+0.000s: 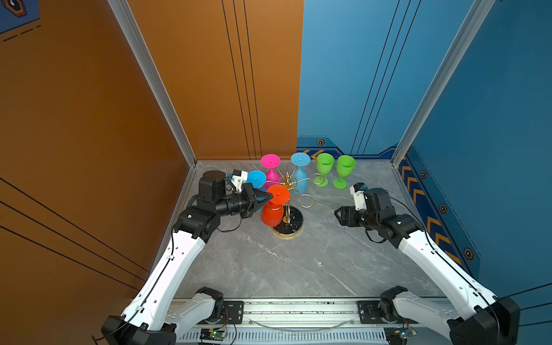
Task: Take the wine glass off the wine glass rack
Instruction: 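Pull the red glass off the rack hook toward the robot with the left gripper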
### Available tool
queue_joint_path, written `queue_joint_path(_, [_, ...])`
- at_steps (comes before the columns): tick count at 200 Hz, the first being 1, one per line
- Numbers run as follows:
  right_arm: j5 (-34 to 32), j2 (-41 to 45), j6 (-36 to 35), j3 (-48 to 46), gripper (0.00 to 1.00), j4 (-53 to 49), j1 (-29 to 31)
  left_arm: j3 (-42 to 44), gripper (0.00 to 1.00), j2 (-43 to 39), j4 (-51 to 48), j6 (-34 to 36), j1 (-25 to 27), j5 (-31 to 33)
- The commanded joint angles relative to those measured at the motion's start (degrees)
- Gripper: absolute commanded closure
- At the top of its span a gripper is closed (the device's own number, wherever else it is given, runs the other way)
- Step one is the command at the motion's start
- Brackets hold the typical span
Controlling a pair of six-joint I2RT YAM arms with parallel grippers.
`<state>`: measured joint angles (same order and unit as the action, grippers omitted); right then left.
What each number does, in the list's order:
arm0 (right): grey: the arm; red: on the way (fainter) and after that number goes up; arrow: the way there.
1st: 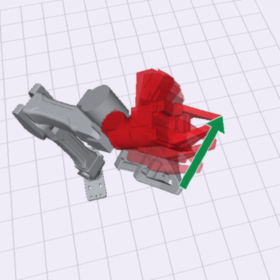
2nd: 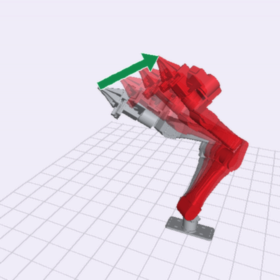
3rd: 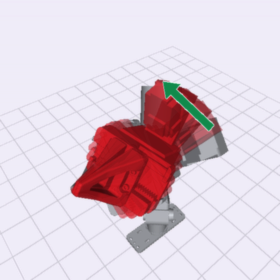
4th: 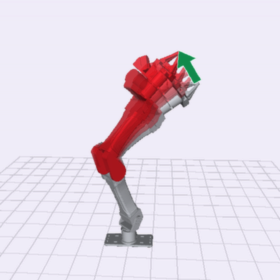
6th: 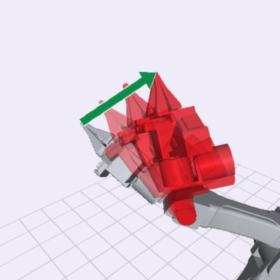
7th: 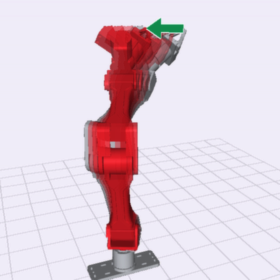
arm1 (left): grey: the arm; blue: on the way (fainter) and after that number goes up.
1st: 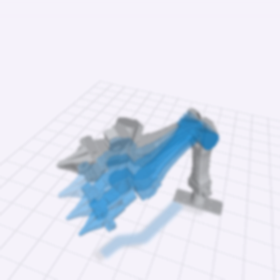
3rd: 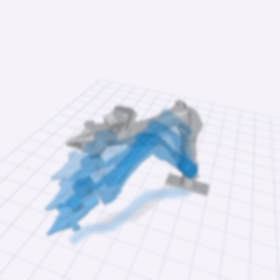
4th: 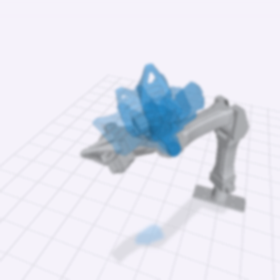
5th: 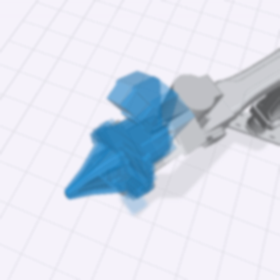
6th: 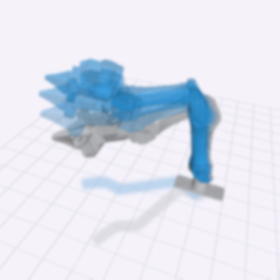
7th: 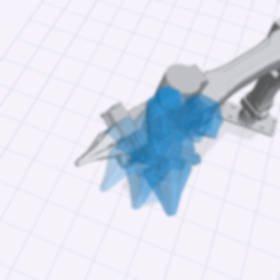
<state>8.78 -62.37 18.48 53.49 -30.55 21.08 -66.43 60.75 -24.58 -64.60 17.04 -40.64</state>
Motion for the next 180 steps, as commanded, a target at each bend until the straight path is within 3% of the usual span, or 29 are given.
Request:
queue_joint_path(1, [-1.49,1.28,0.19,-0.76,0.22,1.37,-0.49,-1.56,1.00,-0.11,1.46,-0.20,-0.42,1.51])
queue_joint_path(180, [-1.16,2.70,0.10,-1.29,0.22,1.28,-1.16,4.36,1.00,-6.76,5.07,-5.41,-6.25,3.12])
